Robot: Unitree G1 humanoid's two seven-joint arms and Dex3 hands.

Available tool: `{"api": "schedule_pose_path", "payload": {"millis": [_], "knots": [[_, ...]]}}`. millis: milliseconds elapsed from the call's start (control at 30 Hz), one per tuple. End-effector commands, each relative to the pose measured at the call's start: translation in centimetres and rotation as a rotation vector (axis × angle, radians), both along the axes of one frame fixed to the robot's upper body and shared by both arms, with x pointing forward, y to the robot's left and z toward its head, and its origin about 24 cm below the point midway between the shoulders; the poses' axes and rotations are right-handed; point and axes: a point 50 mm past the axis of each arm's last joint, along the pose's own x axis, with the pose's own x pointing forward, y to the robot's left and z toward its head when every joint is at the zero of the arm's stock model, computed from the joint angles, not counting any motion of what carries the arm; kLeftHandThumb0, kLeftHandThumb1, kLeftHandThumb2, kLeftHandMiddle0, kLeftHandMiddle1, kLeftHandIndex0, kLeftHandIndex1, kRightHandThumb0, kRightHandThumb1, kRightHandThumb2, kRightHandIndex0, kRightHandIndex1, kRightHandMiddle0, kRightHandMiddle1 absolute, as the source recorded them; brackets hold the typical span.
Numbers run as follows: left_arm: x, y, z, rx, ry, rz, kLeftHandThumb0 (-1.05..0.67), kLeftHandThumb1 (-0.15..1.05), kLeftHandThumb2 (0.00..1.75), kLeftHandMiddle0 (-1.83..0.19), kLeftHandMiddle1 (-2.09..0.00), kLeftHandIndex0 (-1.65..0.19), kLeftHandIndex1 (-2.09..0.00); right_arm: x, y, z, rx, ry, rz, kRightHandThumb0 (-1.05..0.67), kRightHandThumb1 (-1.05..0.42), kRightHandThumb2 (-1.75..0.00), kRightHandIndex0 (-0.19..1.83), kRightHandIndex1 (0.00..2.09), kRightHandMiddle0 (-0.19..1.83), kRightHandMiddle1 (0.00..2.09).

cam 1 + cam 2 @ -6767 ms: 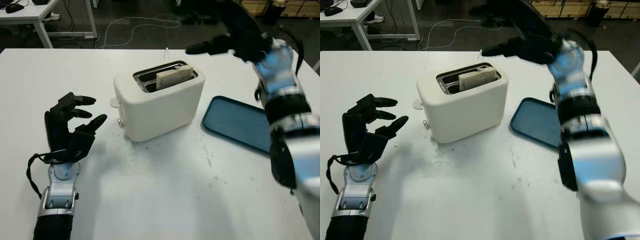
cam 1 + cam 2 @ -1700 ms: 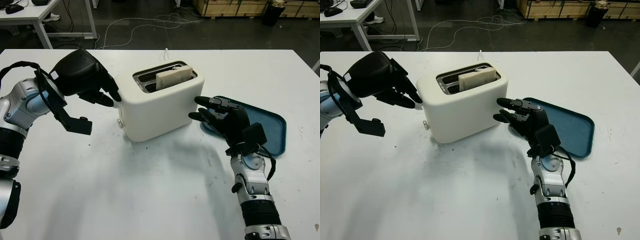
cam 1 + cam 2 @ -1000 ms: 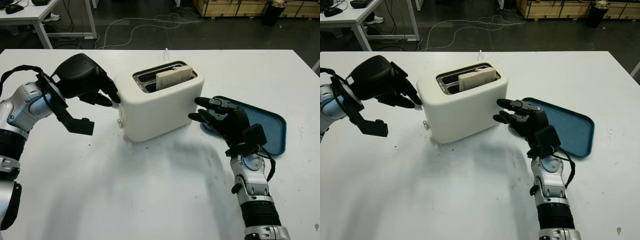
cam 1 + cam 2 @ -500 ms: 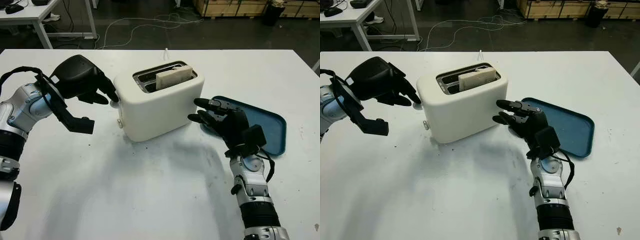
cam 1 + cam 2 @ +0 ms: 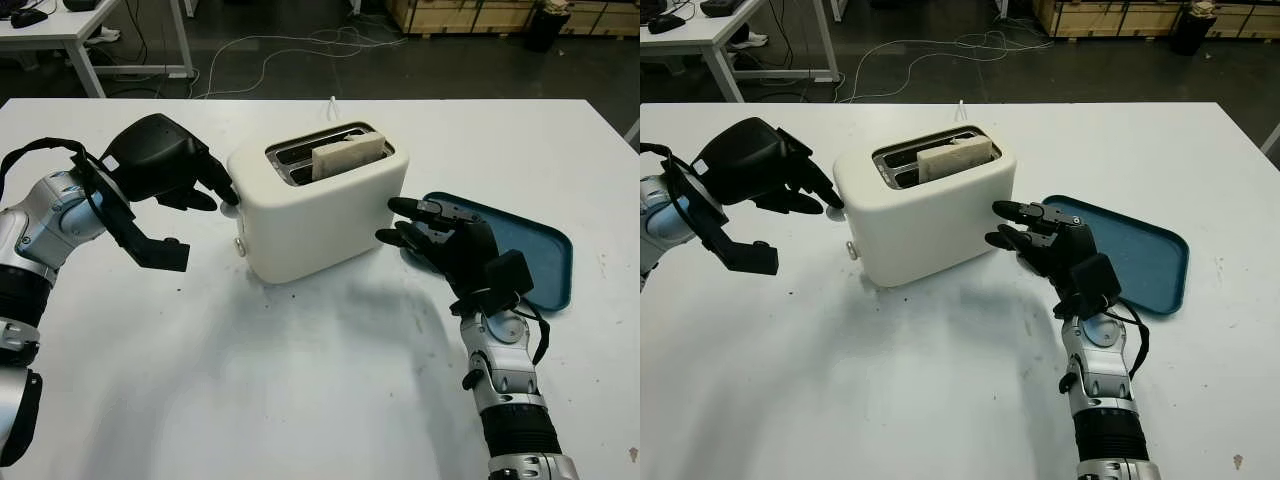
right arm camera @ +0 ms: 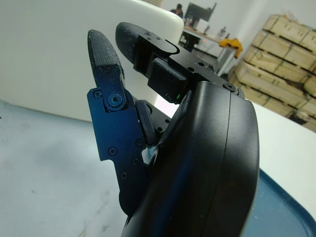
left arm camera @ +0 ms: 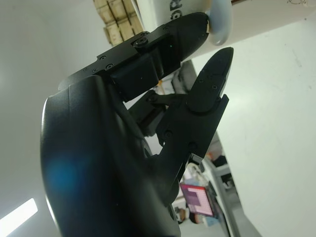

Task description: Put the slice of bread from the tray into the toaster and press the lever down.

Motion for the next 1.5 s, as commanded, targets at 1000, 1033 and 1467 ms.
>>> {"api": "schedule_pose_path", "payload": {"millis": [1000, 1033, 1467], "knots": [[-2.8, -2.2, -17.0, -0.093, 0.521, 0.172, -0.06, 0.81, 0.01, -0.83, -1.32, -1.20, 0.00, -0.4, -0.4, -0.2, 0.009, 0.001, -0.012, -0.53, -0.92, 0.00, 1.27, 0.00, 1.13, 0.00], [-3.0, -2.4, -17.3, -0.095, 0.530, 0.173, -0.07, 0.82, 0.01, -0.83, -1.29, -1.19, 0.00, -0.4, -0.4, -0.2, 0.011, 0.002, -0.012, -0.54, -0.92, 0.00, 1.27, 0.00, 1.13, 0.00], [-2.4, -2.3, -15.9, -0.061, 0.482, 0.146, -0.06, 0.81, 0.00, -0.83, -1.34, -1.20, -0.01, -0.3, -0.2, -0.3, 0.012, 0.002, -0.008, -0.54, -0.92, -0.01, 1.27, 0.00, 1.13, 0.00]]}}
